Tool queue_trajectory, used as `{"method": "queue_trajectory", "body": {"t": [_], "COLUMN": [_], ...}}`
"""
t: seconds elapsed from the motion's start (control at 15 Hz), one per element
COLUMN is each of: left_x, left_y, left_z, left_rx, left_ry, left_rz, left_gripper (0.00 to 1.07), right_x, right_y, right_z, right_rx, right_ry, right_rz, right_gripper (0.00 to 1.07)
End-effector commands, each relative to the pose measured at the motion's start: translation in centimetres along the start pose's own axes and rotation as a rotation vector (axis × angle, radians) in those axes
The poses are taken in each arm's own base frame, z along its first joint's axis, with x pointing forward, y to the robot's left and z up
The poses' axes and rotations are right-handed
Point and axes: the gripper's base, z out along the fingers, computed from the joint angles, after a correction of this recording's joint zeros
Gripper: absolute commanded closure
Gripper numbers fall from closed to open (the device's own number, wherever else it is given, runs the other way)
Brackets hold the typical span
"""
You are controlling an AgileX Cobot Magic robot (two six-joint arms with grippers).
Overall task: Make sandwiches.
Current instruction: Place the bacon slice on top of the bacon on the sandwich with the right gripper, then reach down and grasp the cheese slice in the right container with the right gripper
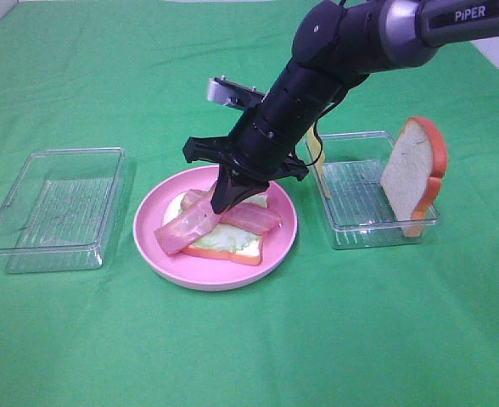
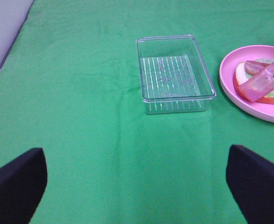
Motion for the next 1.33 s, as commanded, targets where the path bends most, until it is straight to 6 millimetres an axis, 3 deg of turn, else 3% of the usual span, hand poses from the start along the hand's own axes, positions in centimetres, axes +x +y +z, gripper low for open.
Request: {"method": "queue_trajectory", "body": {"t": [0.07, 0.2, 0.47, 0.6, 0.67, 0.93, 1.07, 1.33], "left_x": [0.2, 0.2, 0.2, 0.2, 0.2, 0.2, 0.2, 0.2], "left_y": [0.0, 0.0, 0.0, 0.0, 0.0, 0.0, 0.0, 0.0], "left_z": [-0.2, -0.2, -0.2, -0.2, -0.2, -0.2, -0.2, -0.2], "left_rx": [0.000, 0.000, 0.000, 0.000, 0.000, 0.000, 0.000, 0.000], "left_ry": [-0.016, -0.016, -0.016, -0.016, -0.016, -0.016, -0.016, -0.016], "left_rz": [-0.006, -0.006, -0.006, -0.006, -0.006, -0.006, -0.006, -0.006], "left_gripper": [0.09, 0.09, 0.09, 0.09, 0.09, 0.09, 0.09, 0.09], "right_x": [-0.1, -0.1, -0.1, -0.1, 0.0, 0.1, -0.5, -1.3], "right_y": [-0.2, -0.2, 0.1, 0.6, 1.0, 1.8, 1.8, 1.0], "right_z": [-0.1, -0.1, -0.9, -2.4, -4.1, -8.1, -11.0, -14.4], "right_rx": [0.018, 0.026, 0.030, 0.053, 0.093, 0.208, 0.346, 0.416], "right_ry": [-0.003, -0.001, -0.013, -0.039, -0.056, -0.056, -0.065, -0.101], "right_rz": [-0.007, -0.013, -0.015, -0.043, -0.044, 0.052, 0.094, 0.163], "right_gripper": [0.99, 0.87, 0.28, 0.24, 0.24, 0.16, 0.16, 0.16]}}
